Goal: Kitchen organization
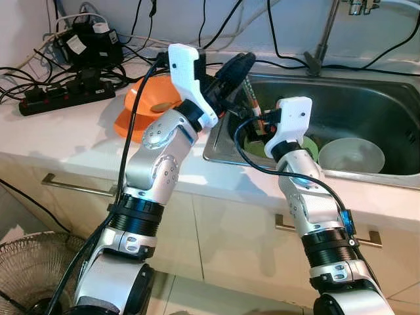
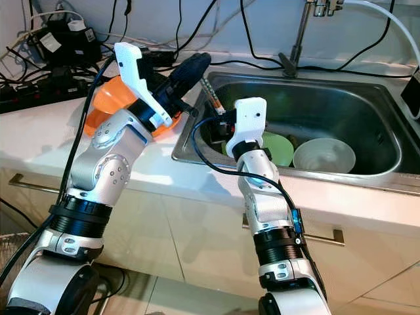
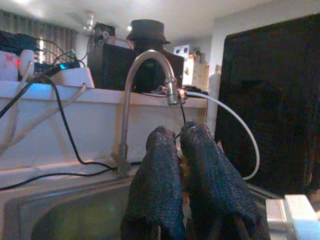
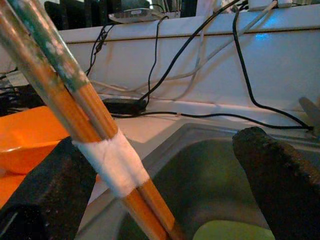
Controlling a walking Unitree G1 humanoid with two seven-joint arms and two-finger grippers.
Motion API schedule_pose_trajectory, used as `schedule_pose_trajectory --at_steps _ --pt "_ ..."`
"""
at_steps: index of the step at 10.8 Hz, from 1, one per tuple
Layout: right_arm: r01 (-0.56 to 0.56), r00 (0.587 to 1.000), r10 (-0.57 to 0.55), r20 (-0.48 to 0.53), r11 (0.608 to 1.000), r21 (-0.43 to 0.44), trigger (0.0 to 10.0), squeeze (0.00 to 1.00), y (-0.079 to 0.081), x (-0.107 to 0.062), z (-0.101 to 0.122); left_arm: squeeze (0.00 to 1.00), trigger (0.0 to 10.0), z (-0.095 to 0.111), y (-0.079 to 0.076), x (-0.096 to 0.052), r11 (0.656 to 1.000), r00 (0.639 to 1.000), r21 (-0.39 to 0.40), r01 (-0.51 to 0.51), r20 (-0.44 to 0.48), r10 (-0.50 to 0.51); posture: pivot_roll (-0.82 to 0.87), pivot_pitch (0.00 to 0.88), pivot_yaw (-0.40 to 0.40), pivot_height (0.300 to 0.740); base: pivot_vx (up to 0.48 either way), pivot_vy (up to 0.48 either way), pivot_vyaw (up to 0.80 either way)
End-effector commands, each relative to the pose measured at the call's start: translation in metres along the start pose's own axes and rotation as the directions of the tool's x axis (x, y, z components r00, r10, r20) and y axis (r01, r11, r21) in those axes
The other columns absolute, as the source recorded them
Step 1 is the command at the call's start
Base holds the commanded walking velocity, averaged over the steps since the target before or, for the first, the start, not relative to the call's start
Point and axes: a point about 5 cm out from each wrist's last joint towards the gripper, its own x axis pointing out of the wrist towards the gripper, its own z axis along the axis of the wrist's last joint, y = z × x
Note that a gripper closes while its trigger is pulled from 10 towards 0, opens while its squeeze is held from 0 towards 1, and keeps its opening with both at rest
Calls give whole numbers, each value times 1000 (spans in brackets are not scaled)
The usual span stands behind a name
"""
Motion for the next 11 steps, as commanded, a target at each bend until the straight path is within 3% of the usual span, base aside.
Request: schedule_pose_trajectory --at_steps 1,2,11 --pt "-3 1000 3 22 1000 0 2314 0 1 2 4 0 10000 -1 -1 -2 1000 1000 5 4 -12 -4 97 0 69 740 0 0 0" --pt "-3 1000 3 24 1000 -1 0 0 1 2 5 0 10000 -2 0 -1 1000 1000 2 -1 -15 1 97 0 68 740 0 0 0" --pt "6 999 -6 34 1000 1 0 0 -1 2 7 0 10000 -3 11 2 998 997 31 -63 -32 64 90 4 78 740 0 0 0"
